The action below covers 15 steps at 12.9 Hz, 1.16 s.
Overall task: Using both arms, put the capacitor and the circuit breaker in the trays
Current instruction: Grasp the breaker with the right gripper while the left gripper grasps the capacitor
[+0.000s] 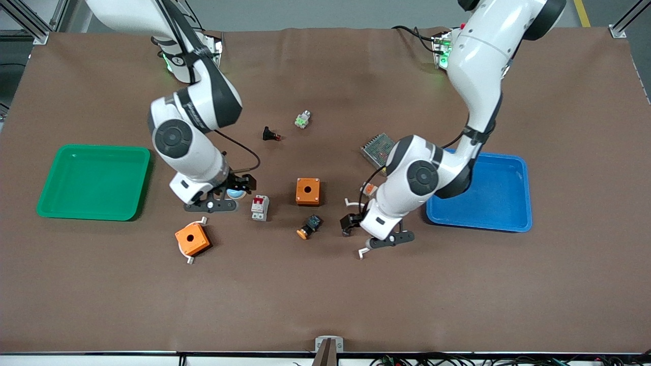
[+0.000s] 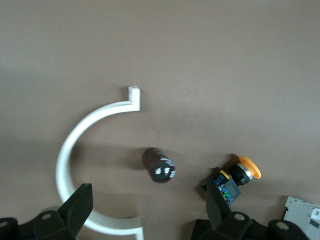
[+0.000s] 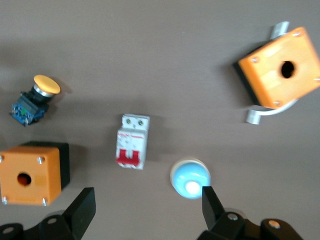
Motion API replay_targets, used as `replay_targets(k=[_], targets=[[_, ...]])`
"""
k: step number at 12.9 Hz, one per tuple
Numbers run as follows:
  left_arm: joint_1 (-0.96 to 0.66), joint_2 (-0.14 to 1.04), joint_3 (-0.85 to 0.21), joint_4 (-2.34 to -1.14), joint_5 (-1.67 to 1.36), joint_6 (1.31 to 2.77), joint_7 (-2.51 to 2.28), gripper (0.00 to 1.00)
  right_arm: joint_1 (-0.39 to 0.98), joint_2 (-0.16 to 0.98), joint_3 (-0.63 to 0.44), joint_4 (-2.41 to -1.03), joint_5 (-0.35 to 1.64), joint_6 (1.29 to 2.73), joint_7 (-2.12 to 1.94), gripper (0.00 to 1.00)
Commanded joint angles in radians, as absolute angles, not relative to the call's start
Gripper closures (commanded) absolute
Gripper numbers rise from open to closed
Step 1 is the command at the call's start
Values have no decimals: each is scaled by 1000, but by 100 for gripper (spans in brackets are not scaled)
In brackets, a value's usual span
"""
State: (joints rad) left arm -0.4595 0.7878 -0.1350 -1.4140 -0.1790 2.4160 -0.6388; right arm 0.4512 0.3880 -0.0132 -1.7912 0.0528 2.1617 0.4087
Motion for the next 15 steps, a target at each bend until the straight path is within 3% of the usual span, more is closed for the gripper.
replay_targets(k=[1,4,7,9,11,15], targets=[[-538,851,-65,-1376,-153,2468,-687,0,468,460,-20,-1764,69,2222,451,5],[-636,899,27,-1376,-153,2532,-707,0,472,515,-20,-1764,139,2267,451,5],[-653,914,34,-1376,-152,2534,-709,1,485,558,-20,-1764,141,2321,451,5],[-655,914,34,-1376,-152,2534,-707,10,491,586,-20,-1764,141,2356,451,8],[-653,914,38,-1376,-152,2534,-707,18,494,601,-20,-1764,141,2376,451,15],[-657,916,57,-1376,-152,2580,-707,25,492,614,-20,-1760,141,2378,449,35]])
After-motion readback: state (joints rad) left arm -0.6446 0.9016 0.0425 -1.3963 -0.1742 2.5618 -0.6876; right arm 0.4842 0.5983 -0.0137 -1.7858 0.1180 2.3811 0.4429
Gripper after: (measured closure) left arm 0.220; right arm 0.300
